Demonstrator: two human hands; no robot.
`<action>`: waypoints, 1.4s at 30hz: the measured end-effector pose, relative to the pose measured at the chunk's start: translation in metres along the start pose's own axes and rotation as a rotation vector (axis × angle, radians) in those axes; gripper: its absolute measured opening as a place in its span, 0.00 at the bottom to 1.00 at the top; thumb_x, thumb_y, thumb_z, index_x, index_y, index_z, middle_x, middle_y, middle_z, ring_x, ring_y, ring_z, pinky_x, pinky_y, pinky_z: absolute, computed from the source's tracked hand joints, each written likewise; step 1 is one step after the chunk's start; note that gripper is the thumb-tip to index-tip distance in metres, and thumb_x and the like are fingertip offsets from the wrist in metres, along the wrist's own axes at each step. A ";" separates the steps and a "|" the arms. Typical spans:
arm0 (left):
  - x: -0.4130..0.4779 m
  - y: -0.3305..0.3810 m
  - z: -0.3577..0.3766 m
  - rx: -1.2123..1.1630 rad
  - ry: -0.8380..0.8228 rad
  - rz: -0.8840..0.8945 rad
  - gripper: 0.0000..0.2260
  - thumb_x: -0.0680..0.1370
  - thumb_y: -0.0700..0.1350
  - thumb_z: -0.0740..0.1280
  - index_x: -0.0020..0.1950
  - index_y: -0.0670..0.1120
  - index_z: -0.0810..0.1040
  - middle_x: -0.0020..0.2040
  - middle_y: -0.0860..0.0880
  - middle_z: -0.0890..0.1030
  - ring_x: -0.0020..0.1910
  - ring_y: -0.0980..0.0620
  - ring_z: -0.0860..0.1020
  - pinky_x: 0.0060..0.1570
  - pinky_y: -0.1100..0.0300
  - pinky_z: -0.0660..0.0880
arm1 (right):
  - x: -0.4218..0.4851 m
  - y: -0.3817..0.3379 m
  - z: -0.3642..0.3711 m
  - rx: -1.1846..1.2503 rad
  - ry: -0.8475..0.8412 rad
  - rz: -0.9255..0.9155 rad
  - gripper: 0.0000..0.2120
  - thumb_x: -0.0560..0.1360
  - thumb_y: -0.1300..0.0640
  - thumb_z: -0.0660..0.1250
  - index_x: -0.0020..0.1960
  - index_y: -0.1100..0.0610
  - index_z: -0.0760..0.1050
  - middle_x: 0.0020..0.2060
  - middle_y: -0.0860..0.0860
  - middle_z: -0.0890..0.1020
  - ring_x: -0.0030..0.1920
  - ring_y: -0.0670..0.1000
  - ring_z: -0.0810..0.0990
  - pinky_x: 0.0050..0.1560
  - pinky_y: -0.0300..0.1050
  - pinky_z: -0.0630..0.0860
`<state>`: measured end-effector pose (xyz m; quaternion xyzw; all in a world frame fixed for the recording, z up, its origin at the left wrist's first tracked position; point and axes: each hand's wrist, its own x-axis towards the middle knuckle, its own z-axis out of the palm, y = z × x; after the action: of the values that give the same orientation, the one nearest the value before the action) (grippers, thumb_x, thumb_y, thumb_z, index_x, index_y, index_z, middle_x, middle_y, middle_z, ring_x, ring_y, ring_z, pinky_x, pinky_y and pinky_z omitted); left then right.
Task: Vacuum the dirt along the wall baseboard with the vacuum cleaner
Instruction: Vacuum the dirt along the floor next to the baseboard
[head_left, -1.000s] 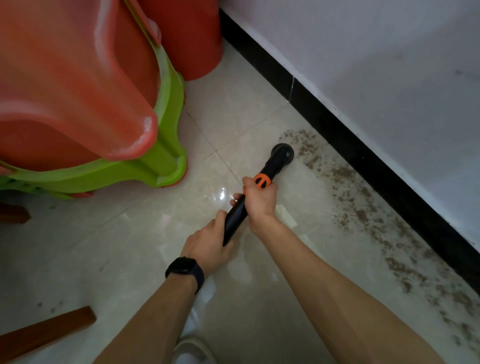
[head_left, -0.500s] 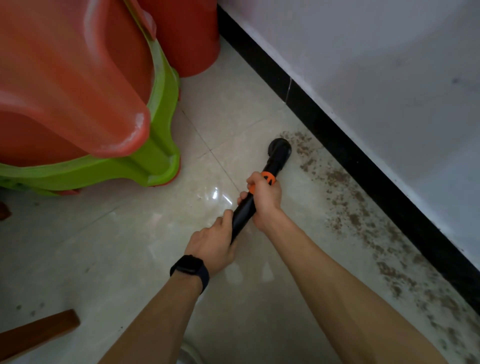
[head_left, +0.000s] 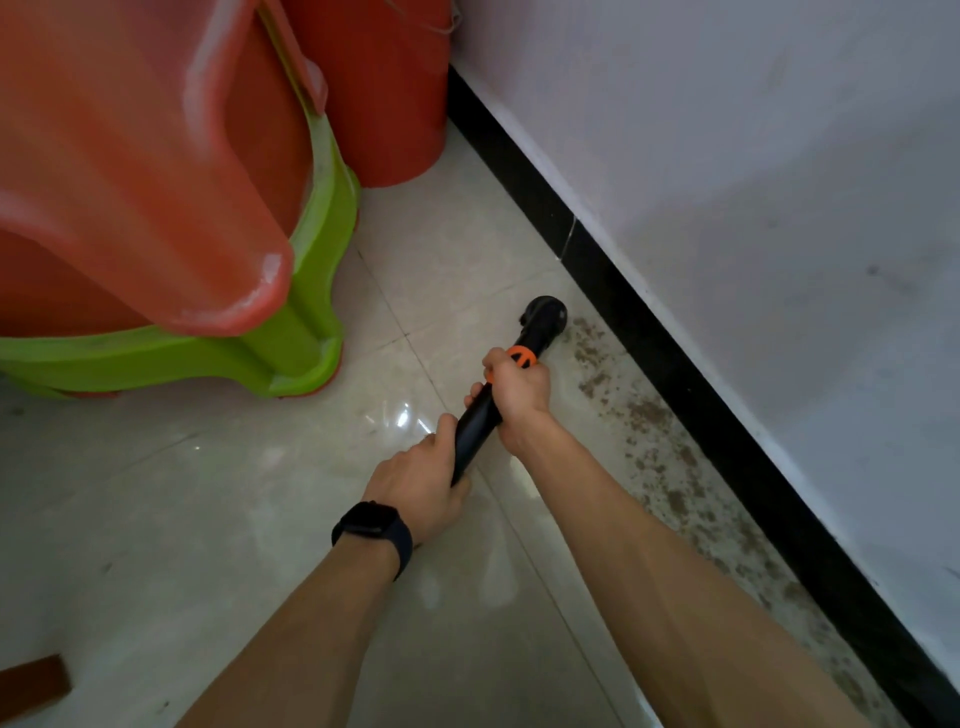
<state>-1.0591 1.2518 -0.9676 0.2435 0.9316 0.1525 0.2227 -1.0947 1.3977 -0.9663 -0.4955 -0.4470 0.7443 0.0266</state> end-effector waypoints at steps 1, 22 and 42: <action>0.002 0.003 0.002 -0.015 0.003 0.000 0.18 0.77 0.51 0.65 0.58 0.53 0.58 0.40 0.53 0.72 0.32 0.49 0.73 0.28 0.57 0.66 | 0.003 -0.003 -0.001 -0.021 0.007 -0.006 0.13 0.75 0.63 0.67 0.58 0.59 0.71 0.32 0.54 0.75 0.22 0.51 0.76 0.31 0.46 0.79; 0.028 0.038 0.018 -0.318 -0.022 -0.059 0.18 0.77 0.49 0.66 0.60 0.53 0.60 0.40 0.50 0.75 0.33 0.50 0.77 0.30 0.56 0.77 | 0.032 -0.029 -0.021 -0.258 0.066 -0.069 0.09 0.77 0.61 0.68 0.55 0.61 0.71 0.35 0.55 0.78 0.23 0.49 0.81 0.33 0.50 0.83; -0.039 -0.047 -0.009 0.008 -0.074 0.030 0.16 0.75 0.54 0.65 0.54 0.58 0.57 0.40 0.54 0.75 0.34 0.51 0.75 0.29 0.58 0.66 | -0.037 0.049 0.006 0.061 -0.032 0.036 0.18 0.78 0.59 0.68 0.64 0.56 0.64 0.36 0.53 0.79 0.27 0.49 0.81 0.39 0.50 0.84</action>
<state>-1.0514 1.1910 -0.9650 0.2640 0.9195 0.1428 0.2538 -1.0612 1.3466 -0.9731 -0.4903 -0.4154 0.7659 0.0213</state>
